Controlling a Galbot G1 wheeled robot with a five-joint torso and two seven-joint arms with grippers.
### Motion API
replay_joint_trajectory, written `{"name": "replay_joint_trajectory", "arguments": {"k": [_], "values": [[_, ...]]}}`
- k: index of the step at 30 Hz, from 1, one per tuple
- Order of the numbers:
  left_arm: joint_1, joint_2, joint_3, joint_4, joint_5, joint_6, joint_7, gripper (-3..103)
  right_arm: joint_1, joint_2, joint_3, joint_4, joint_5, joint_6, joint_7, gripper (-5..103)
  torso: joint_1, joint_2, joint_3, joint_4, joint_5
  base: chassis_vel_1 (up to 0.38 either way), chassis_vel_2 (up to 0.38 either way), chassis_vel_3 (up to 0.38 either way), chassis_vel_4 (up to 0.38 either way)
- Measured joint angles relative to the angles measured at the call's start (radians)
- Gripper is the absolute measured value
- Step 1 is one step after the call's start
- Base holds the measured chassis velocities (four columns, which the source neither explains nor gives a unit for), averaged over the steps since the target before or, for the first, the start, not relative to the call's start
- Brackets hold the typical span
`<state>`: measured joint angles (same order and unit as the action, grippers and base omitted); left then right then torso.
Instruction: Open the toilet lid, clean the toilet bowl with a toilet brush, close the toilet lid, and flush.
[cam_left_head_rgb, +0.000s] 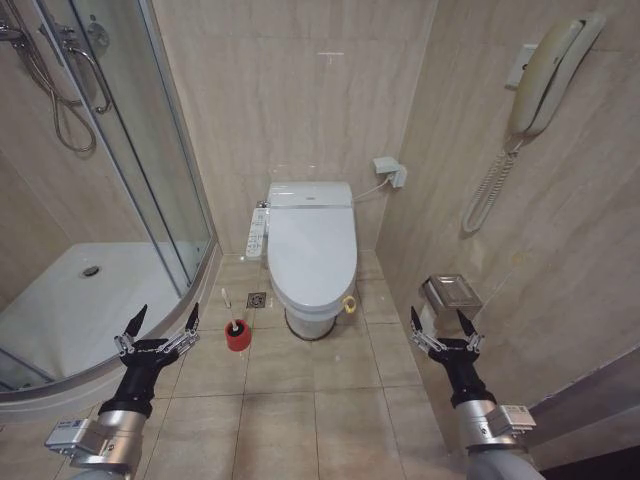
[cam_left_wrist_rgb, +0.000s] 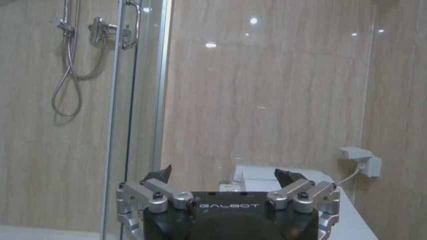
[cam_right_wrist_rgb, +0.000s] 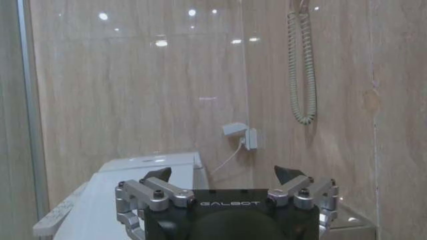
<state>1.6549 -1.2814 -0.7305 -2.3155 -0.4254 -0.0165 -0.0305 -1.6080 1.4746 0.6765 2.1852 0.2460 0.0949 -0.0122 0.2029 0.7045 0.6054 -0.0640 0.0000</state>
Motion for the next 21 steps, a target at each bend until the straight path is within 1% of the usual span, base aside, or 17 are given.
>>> {"name": "replay_joint_trajectory", "arguments": {"k": [9,21], "values": [[0.0,0.0,0.0,0.0,0.0,0.0,0.0,100,-0.001,0.001,0.0,-0.001,0.013,0.001,0.0,100,0.0,0.0,0.0,0.0,0.0,0.0,0.0,0.0,0.0],[0.0,0.0,0.0,0.0,0.0,0.0,0.0,100,-0.005,0.003,0.006,-0.02,-0.001,0.003,-0.004,100,0.0,0.0,0.0,-0.0001,0.0001,0.0,0.0,0.0,0.0]]}}
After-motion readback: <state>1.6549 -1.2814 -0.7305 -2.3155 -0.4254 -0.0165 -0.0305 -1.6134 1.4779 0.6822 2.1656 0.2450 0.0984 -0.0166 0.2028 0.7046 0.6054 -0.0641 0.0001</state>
